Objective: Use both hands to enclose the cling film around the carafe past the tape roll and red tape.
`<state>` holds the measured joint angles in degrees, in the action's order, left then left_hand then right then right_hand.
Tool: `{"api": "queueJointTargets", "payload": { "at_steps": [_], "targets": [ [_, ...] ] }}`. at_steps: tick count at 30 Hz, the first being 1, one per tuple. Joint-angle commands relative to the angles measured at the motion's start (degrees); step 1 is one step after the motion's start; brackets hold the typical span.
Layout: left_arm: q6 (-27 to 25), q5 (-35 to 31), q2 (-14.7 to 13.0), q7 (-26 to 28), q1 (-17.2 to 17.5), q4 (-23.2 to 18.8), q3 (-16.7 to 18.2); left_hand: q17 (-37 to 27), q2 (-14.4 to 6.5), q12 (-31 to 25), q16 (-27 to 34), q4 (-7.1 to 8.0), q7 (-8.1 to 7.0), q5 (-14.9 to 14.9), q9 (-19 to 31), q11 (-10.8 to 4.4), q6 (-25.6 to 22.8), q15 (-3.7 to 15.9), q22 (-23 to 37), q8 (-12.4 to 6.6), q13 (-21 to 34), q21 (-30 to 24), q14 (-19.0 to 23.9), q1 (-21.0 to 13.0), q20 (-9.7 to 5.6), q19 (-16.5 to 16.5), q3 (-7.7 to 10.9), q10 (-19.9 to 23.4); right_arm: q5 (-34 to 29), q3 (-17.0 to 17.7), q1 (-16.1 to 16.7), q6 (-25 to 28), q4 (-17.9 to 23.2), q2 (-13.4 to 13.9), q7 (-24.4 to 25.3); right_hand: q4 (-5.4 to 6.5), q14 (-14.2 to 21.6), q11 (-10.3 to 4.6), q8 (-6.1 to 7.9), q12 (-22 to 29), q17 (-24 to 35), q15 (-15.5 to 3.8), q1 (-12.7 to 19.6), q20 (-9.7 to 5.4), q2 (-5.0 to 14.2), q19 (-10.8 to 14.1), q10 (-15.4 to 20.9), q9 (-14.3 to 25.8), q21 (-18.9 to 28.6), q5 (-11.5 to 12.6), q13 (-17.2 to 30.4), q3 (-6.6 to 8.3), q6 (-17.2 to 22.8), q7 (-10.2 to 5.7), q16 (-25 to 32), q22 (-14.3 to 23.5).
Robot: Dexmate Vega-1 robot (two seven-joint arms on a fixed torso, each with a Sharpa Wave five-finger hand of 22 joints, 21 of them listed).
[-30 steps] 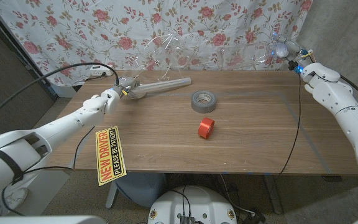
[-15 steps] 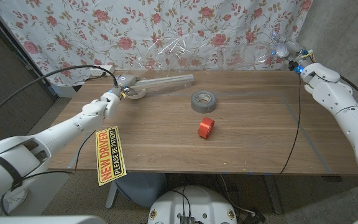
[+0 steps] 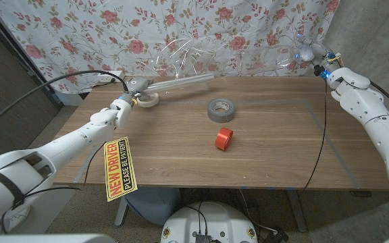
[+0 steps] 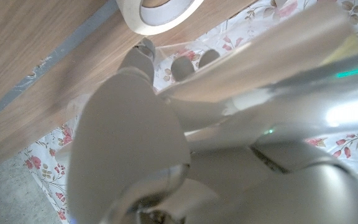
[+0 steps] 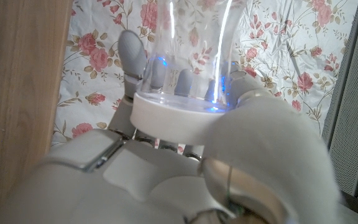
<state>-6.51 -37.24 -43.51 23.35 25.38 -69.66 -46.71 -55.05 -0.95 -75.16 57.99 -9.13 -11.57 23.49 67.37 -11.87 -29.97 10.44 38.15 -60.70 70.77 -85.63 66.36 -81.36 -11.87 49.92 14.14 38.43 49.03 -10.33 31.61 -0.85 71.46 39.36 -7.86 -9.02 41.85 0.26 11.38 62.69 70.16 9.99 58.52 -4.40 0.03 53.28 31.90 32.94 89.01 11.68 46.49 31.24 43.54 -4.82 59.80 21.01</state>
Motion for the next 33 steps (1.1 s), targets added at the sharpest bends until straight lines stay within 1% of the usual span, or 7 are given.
{"api": "queueJointTargets", "payload": {
  "at_steps": [1, 7, 15, 16, 19, 24, 33],
  "targets": [
    [-0.2, 3.4, 0.7, -2.1, 0.2, -3.1, 2.6, 3.8, -2.5, -14.8, 0.4, 0.38, -0.27, 5.3, 0.3, 0.06, 0.3, 1.96, 3.5, -0.69, 0.3, 3.1, 2.7, -3.8, 0.09, 1.5, 1.82, -0.3, 0.4, 0.5, 0.4, -1.1, -0.2, -0.3, -0.4, -0.01, 17.5, -5.43, -0.1, 0.3, 0.3, -22.35, 8.3, -8.03, 8.69, -3.2, 5.4, 0.1, 0.2, -0.1, 0.0, 0.55, 1.0, 1.43, 14.2, 0.1],
    [1.9, 4.6, 2.0, 0.0, -0.5, -2.1, 3.3, 6.7, -0.7, -15.0, 2.2, 0.36, -0.21, 11.1, 1.7, 0.06, 0.7, 2.19, 6.6, -2.67, 0.4, 7.4, 3.2, -3.9, 0.23, 2.6, 4.15, 0.5, 0.7, 0.8, 0.8, -1.4, -0.1, -0.5, -0.3, -0.01, 17.5, -5.37, -0.04, 0.4, 0.3, -22.34, 8.3, -8.03, 8.69, -3.2, 5.4, 0.1, 0.2, -0.1, 0.1, 0.57, 1.1, 1.4, 14.3, 0.0],
    [3.1, 4.2, 3.6, -0.3, -2.6, -0.6, 2.3, 7.6, -0.3, -15.0, 1.6, 0.72, -0.26, 12.4, 1.4, 0.08, 0.8, 2.25, 5.4, -3.06, 0.4, 7.5, 3.5, -3.5, -0.01, 3.0, 3.78, 1.0, 0.6, 0.6, 0.9, -1.8, 0.0, -0.5, -0.6, -0.05, 17.5, -5.34, -0.09, 0.4, 0.3, -22.35, 8.3, -8.04, 8.67, -3.1, 5.4, 0.1, 0.2, -0.1, 0.0, 0.62, 1.0, 1.39, 14.3, 0.0],
    [1.5, -3.8, 2.6, 2.0, -4.1, -1.5, -1.0, 7.5, -0.3, -15.0, 1.7, 0.74, -0.28, 12.4, 1.4, 0.09, 0.8, 2.25, 5.3, -3.08, 0.4, 7.5, 3.6, -3.4, -0.04, 3.1, 3.72, 1.0, 0.5, 0.5, 0.8, -1.8, 0.1, -0.5, -0.7, -0.05, 17.5, -5.23, -0.07, 0.4, 0.3, -22.35, 8.3, -8.04, 8.67, -3.1, 5.4, 0.1, 0.2, -0.1, -0.1, 0.62, 1.0, 1.43, 14.3, 0.1],
    [1.7, 7.0, 5.1, -3.2, -2.8, -2.0, 3.5, 7.9, -0.1, -15.0, 1.4, 0.67, -0.17, 12.8, 1.6, 0.11, 0.8, 2.29, 4.7, -3.48, 0.4, 7.6, 3.6, -3.5, -0.04, 3.1, 3.55, 1.1, 0.6, 0.5, 0.8, -2.1, 0.1, -0.7, -1.0, -0.05, 17.5, -5.26, -0.06, 0.5, 0.3, -22.35, 8.3, -8.04, 8.66, -3.1, 5.4, 0.1, 0.2, -0.1, 0.0, 0.62, 1.1, 1.45, 14.3, 0.0],
    [1.3, 6.0, 6.1, -0.1, -3.6, -2.0, 3.4, 8.1, 0.0, -15.0, 1.0, 0.58, -0.17, 13.3, 1.9, 0.1, 1.0, 2.3, 3.4, -4.03, 0.4, 7.6, 3.8, -3.8, -0.12, 3.3, 3.29, 1.3, 0.6, 0.3, 1.0, -1.9, 0.5, -0.6, -1.5, -0.04, 17.5, -5.27, -0.06, 0.5, 0.3, -22.35, 8.3, -8.03, 8.66, -3.1, 5.4, 0.1, 0.2, -0.1, 0.0, 0.64, 1.0, 1.44, 14.4, 0.1],
    [1.0, 4.4, 8.0, -0.9, -6.5, -0.8, 1.7, 7.9, 0.2, -15.0, 0.7, 0.65, -0.22, 15.0, 1.4, 0.07, 1.4, 2.3, 3.2, -4.25, 0.4, 6.8, 4.2, -4.0, 0.06, 3.5, 3.51, 1.7, -0.2, -0.1, 1.9, -1.6, 2.4, 0.0, -0.2, -0.23, 18.0, -5.22, -0.07, 0.6, 0.4, -22.36, 8.5, -8.06, 8.57, -2.5, 5.7, 0.0, 0.6, -0.1, -0.2, 0.67, 1.2, 1.61, 14.8, 0.6]
  ]
}}
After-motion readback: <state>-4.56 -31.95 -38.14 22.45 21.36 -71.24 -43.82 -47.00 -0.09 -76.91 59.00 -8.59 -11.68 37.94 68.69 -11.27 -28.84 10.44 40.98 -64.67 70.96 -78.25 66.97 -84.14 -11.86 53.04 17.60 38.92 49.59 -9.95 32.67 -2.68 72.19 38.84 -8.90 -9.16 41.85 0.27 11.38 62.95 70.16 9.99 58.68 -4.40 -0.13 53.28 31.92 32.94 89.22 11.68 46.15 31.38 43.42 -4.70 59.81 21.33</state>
